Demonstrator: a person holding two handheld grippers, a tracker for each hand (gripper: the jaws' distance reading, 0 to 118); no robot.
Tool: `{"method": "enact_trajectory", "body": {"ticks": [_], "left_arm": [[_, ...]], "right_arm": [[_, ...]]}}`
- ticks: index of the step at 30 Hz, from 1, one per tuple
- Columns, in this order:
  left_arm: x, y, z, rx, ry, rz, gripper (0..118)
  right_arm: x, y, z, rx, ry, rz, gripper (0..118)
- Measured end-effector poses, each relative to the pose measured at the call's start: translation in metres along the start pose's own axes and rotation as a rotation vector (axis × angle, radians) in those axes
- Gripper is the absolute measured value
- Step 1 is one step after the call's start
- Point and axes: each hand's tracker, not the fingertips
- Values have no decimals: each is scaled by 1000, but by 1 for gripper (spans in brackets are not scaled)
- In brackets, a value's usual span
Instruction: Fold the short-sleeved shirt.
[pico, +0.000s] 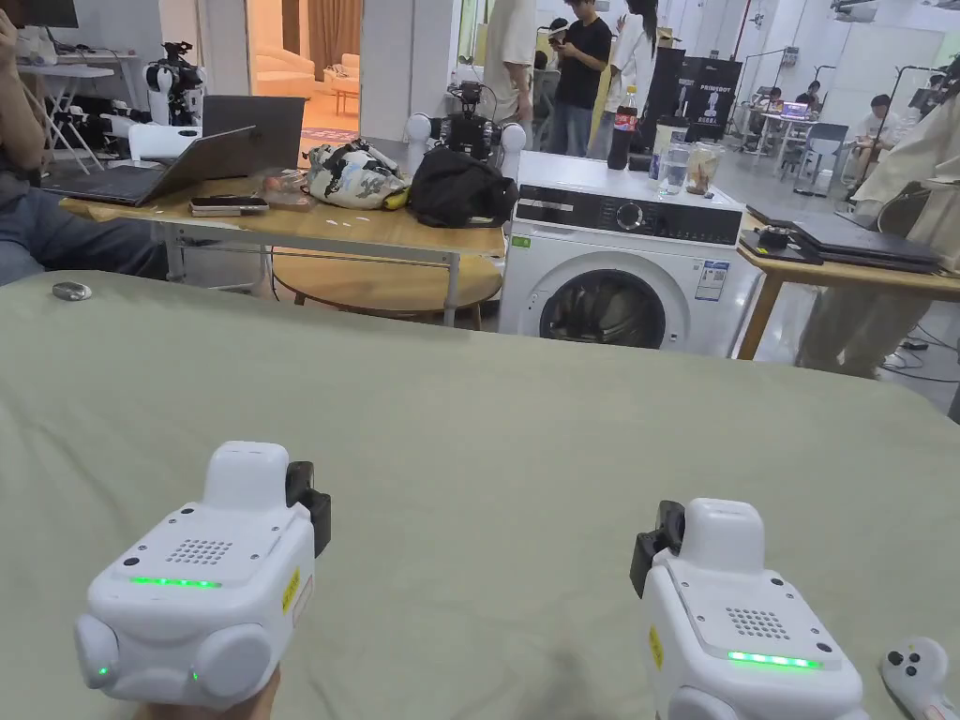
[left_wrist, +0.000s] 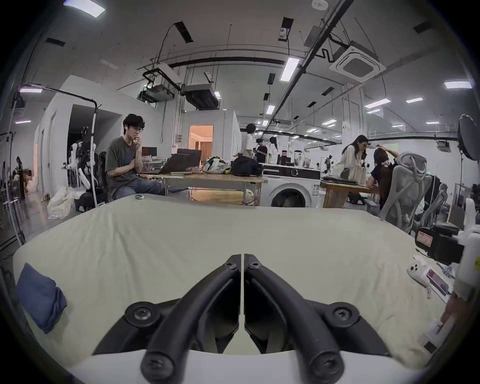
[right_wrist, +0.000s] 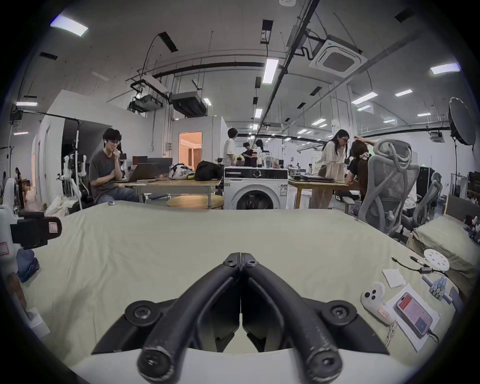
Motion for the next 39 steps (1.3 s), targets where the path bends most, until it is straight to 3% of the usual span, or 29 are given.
{"method": "enact_trajectory", "body": {"ticks": [5,6,7,8,9,11,12,16,24,28,31,35,39], "left_arm": [[-1,6,2,6,23,-5,0],[-2,7,2,10,24,-8,3],[-3,7,2,8,26,-8,9],[-2,7,1,8,22,-10,23],[-2,8,1,5,18,-11,37],[0,8,0,1,15,-12,75],[1,8,0,2,13,-17,82],[7,7,3,32,16,-34,83],[9,8,3,49,1,-39,83],[9,8,5,74,8,-40,83],[8,7,6,100,6,-25,83],[7,3,8,154,22,-33,83],[10,2,9,159,55,-109,83]], "right_arm": [[-1,3,-1,13,-10,-4,0],[-1,4,-1,15,-11,-5,3],[-1,4,-1,19,-11,-8,14],[-1,5,-2,21,-8,-11,36],[-1,5,-2,21,1,-17,51],[-1,6,-3,20,5,-19,66],[-2,7,-4,20,-5,-16,69],[0,9,-6,20,-17,-22,89],[7,12,-4,37,-11,-10,89],[9,15,-5,21,12,-53,89],[7,15,-6,30,-48,-70,89],[10,16,-7,29,-32,-127,89],[5,19,-12,-13,-97,-107,89]]}}
